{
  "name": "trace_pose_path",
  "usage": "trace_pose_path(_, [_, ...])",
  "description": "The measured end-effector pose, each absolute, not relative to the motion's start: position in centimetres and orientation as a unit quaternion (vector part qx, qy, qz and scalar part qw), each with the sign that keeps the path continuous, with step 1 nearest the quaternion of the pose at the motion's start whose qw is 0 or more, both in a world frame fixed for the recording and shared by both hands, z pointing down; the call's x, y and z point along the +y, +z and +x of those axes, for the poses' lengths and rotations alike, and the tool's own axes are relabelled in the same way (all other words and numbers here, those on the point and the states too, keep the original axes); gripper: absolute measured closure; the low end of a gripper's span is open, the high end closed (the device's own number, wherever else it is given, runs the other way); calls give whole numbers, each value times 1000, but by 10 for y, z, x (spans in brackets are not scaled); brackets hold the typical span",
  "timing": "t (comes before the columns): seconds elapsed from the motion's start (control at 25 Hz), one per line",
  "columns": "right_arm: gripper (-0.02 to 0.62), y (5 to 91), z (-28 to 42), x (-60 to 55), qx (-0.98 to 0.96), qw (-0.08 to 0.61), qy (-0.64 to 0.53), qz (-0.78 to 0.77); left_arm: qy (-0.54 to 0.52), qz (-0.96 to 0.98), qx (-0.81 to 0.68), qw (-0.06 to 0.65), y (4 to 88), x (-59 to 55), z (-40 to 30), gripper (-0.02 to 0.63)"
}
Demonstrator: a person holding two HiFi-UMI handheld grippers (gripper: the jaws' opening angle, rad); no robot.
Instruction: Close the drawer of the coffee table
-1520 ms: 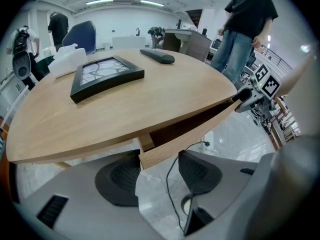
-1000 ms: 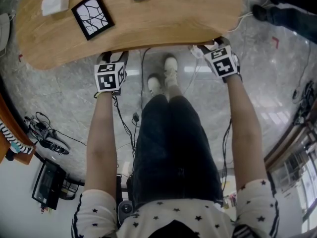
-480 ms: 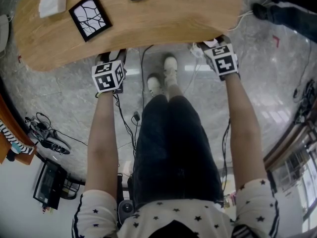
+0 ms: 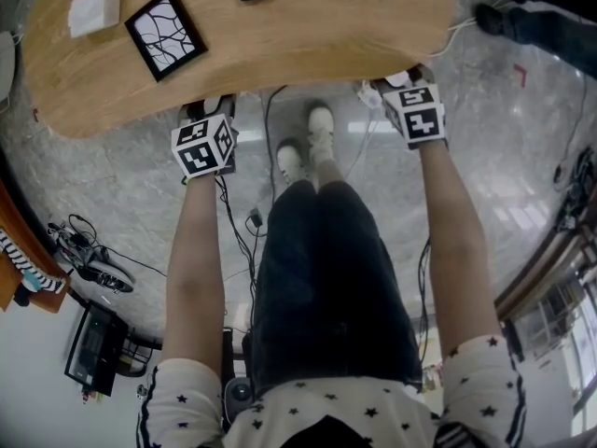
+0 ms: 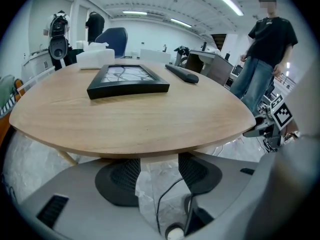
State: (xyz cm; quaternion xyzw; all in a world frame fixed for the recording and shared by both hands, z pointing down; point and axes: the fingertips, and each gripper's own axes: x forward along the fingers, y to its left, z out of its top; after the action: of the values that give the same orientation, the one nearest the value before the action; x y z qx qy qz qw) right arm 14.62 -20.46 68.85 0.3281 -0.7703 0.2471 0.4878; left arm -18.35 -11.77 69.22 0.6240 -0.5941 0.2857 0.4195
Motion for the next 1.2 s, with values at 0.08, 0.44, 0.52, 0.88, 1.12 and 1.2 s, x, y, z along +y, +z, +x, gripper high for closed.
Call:
trace_pose_path(0.08, [336, 688, 147, -208, -771, 478, 248, 340, 275, 621, -602, 420, 692, -120, -184, 362])
trace_pose_path(0.44, [334, 691, 151, -211, -765, 474, 239, 365, 258, 620, -609, 423, 693, -123, -185, 362])
trace_pose_path(0.52, [334, 690, 154, -209, -755, 474, 239, 385, 255, 614, -609, 432, 694, -121, -185, 362])
trace_pose_path(0.88, [336, 672, 164, -197, -723, 442, 276, 454, 259, 604, -614, 437, 684, -105, -187, 364])
trace_pose_path(1.12, [411, 647, 162, -184, -719, 414, 304, 469, 251, 603, -618, 438, 663, -94, -177, 441])
trace_pose_path(1.2, [456, 634, 161, -180, -716, 408, 306, 476, 244, 601, -621, 440, 651, -90, -174, 487])
